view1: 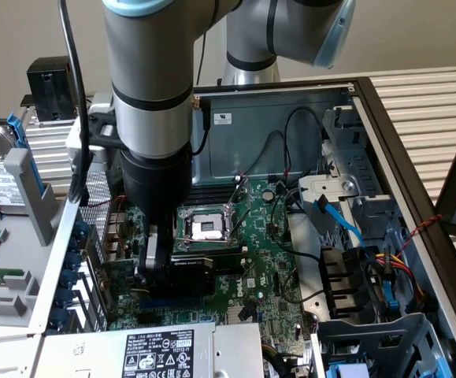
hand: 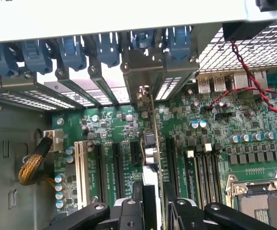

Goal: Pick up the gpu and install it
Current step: 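Insert the gpu into the slot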

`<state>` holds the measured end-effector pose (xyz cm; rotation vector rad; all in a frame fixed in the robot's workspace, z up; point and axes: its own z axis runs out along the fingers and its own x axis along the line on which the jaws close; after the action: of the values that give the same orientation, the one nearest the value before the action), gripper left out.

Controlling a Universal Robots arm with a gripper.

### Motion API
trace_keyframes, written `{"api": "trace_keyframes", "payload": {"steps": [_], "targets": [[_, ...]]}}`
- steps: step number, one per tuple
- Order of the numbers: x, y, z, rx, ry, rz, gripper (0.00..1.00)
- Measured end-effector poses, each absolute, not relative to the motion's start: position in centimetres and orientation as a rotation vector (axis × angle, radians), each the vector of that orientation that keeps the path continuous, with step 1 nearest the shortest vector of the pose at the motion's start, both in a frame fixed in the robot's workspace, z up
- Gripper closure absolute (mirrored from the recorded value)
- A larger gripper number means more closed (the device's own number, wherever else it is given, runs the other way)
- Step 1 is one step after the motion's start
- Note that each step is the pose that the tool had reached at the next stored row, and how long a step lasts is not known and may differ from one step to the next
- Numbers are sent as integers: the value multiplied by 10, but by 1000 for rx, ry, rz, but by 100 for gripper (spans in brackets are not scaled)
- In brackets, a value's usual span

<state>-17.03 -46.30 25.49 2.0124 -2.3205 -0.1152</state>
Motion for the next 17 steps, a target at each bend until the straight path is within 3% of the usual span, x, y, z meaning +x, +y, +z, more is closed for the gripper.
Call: {"api": "trace_keyframes", "payload": {"steps": [17], "targets": [[-160, -468, 260, 1997, -2303, -144, 73]]}}
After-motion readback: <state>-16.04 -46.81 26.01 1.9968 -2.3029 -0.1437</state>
